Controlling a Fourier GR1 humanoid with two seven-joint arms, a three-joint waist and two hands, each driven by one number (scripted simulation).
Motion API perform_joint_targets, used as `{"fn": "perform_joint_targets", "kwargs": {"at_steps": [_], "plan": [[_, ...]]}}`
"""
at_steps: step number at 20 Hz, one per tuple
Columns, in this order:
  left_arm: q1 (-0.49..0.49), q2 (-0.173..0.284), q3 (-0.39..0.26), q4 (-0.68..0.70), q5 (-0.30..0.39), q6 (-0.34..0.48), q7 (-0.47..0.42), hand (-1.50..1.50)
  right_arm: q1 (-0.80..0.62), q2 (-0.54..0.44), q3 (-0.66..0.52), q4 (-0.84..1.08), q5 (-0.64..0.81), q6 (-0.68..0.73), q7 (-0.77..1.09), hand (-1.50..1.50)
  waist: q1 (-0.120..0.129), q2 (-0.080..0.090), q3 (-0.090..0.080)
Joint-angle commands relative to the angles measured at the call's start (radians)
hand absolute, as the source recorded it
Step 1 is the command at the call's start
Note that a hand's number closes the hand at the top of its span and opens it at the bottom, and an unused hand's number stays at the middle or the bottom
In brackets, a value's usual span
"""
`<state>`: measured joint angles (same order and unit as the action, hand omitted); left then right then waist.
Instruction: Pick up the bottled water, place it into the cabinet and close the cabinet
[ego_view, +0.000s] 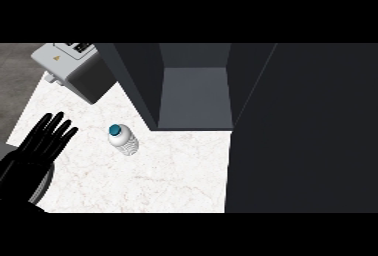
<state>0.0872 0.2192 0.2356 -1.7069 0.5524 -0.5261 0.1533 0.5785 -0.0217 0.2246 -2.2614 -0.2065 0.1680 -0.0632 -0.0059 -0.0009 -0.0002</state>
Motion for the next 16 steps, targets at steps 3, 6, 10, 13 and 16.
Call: {"fn": "perform_joint_targets", "kwargs": {"at_steps": [3,6,10,13,16], "plan": [[-0.006,-0.011,0.015,0.082,-0.110,-0.033,-0.102,-1.50,0.119,-0.010,0.027,-0.004,0.005,0.040,-0.102,-1.50,-0.002,-0.001,0.000],[-0.156,0.011,0.008,0.214,-0.161,-0.016,-0.119,-1.50,-0.038,0.012,0.035,0.015,0.045,-0.033,0.007,-1.50,0.000,0.001,0.000],[-0.150,-0.006,-0.011,0.325,-0.271,-0.034,-0.233,-1.50,0.063,-0.020,0.025,0.046,0.013,0.040,-0.111,-1.50,-0.003,0.000,0.000],[-0.224,0.026,0.003,0.474,-0.285,-0.069,-0.278,-1.50,0.045,-0.009,0.031,0.037,0.010,0.024,-0.105,-1.50,-0.004,0.001,0.000],[-0.311,0.038,0.013,0.658,-0.363,-0.054,-0.383,-1.50,0.088,-0.040,0.046,-0.100,-0.015,0.010,0.001,-1.50,-0.010,0.003,-0.001]]}}
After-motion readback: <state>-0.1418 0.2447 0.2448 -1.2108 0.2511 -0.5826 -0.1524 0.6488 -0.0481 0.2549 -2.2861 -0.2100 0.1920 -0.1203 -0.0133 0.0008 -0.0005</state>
